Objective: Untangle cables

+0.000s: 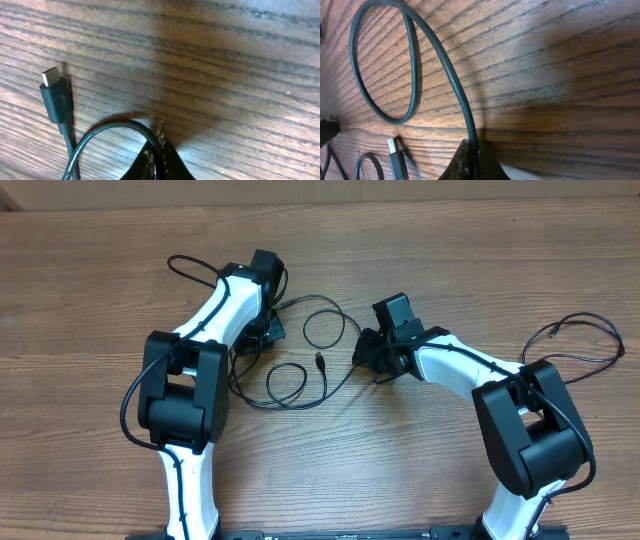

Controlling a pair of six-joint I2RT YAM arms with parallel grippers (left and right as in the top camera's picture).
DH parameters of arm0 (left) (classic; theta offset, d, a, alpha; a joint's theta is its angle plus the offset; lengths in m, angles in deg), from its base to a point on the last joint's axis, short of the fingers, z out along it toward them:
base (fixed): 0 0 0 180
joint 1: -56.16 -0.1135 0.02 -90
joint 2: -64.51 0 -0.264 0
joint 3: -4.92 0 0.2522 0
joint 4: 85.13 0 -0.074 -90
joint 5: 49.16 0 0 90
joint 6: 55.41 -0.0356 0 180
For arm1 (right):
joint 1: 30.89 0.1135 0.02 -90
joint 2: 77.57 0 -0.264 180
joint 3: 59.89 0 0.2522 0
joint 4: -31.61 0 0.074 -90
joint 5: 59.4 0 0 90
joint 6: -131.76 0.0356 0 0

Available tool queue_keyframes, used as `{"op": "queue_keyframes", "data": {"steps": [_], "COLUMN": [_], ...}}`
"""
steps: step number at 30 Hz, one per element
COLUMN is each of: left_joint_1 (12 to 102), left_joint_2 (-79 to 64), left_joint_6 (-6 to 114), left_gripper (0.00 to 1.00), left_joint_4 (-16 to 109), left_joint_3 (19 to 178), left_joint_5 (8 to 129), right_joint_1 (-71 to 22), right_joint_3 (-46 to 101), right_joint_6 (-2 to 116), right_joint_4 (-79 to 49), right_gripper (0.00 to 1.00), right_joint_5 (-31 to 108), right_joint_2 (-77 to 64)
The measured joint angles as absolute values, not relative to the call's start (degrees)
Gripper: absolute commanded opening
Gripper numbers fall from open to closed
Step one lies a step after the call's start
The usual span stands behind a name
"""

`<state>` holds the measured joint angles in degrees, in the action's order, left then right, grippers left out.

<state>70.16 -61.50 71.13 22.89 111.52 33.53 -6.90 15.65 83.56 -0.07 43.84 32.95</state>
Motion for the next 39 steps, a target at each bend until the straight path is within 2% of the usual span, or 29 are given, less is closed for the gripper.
{"op": "queue_keyframes", "data": {"steps": [7, 13, 25, 31, 39], "left_joint_1": [70.16, 70.16, 70.16, 70.16, 70.16], "left_joint_2": [-60.74, -60.74, -60.72, -60.72, -60.72], "left_joint_6": [71.13, 71.13, 71.13, 71.13, 71.13], "left_gripper": [0.09, 0.04, 0.04, 0.04, 0.04], "left_joint_4": [24.44, 24.64, 24.77, 24.79, 24.81], "left_joint_3": [110.14, 110.12, 110.1, 110.1, 110.1], "left_joint_5": [33.29, 33.29, 33.29, 33.29, 33.29], "right_joint_1": [-6.9, -6.9, -6.9, -6.9, -6.9], "right_joint_3": [15.65, 15.65, 15.65, 16.4, 29.01], "right_joint_6": [83.56, 83.54, 83.54, 83.59, 80.66], "right_joint_4": [-0.07, 0.28, -2.1, -10.08, -29.64], "right_gripper": [0.04, 0.04, 0.04, 0.04, 0.04], "right_joint_5": [43.82, 43.66, 43.53, 43.23, 43.29], "right_joint_2": [32.95, 32.95, 31.55, 28.16, 23.81]}}
